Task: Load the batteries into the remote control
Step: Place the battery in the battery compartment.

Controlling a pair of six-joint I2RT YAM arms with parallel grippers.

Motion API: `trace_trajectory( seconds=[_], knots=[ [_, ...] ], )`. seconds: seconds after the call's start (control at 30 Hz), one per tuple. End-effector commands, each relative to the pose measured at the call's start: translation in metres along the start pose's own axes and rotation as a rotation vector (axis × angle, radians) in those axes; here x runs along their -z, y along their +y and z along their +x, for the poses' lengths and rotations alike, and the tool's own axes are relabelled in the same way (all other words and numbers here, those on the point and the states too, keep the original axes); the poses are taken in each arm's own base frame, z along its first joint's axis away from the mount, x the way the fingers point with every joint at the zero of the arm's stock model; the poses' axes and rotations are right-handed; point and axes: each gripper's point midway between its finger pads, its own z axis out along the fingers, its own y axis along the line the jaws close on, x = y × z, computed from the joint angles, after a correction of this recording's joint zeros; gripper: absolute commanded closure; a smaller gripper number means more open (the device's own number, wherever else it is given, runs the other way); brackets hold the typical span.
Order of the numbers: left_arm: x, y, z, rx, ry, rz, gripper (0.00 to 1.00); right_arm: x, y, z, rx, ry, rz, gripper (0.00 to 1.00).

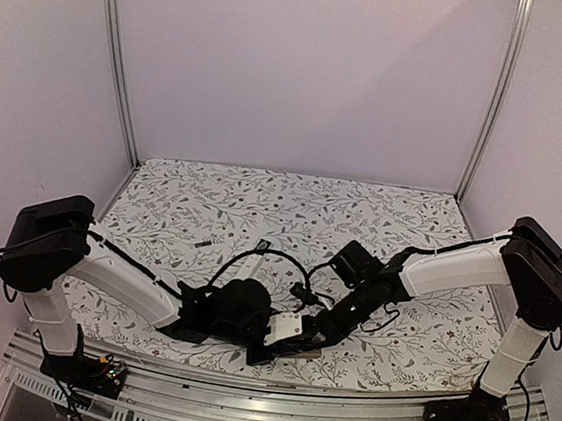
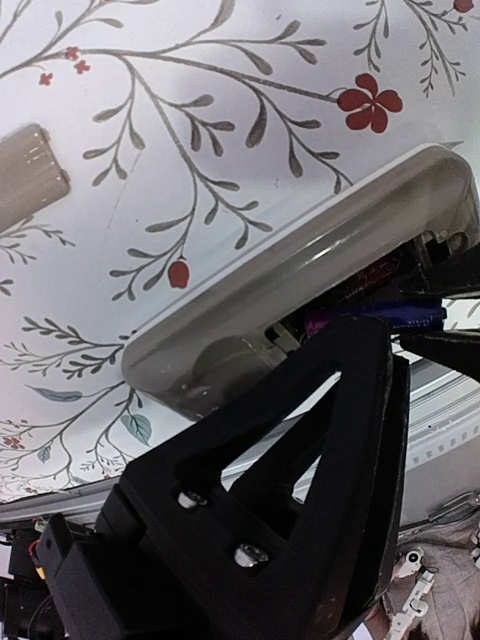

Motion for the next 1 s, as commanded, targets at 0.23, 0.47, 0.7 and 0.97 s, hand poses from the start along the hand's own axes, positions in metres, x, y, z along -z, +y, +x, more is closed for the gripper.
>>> trace_trajectory(
  seconds=[0.23,0.47,0.7,0.97],
  knots=[
    [-0.016,-0.010,0.020,0.022,0.104,0.042,0.81,-0.012,-0.028,0.005,-0.008,-0.001,0.106,1.00],
    [-0.016,-0.009,0.029,0.011,0.138,0.037,0.91,-0.012,-0.027,0.005,-0.011,-0.003,0.099,1.00],
    [-0.012,-0.014,0.041,0.014,0.173,0.065,1.00,-0.006,-0.022,0.001,-0.002,-0.020,0.099,1.00],
    [-0.010,-0.015,0.051,0.032,0.207,0.083,1.00,0.012,-0.006,-0.015,0.013,-0.063,0.075,0.87]
  ],
)
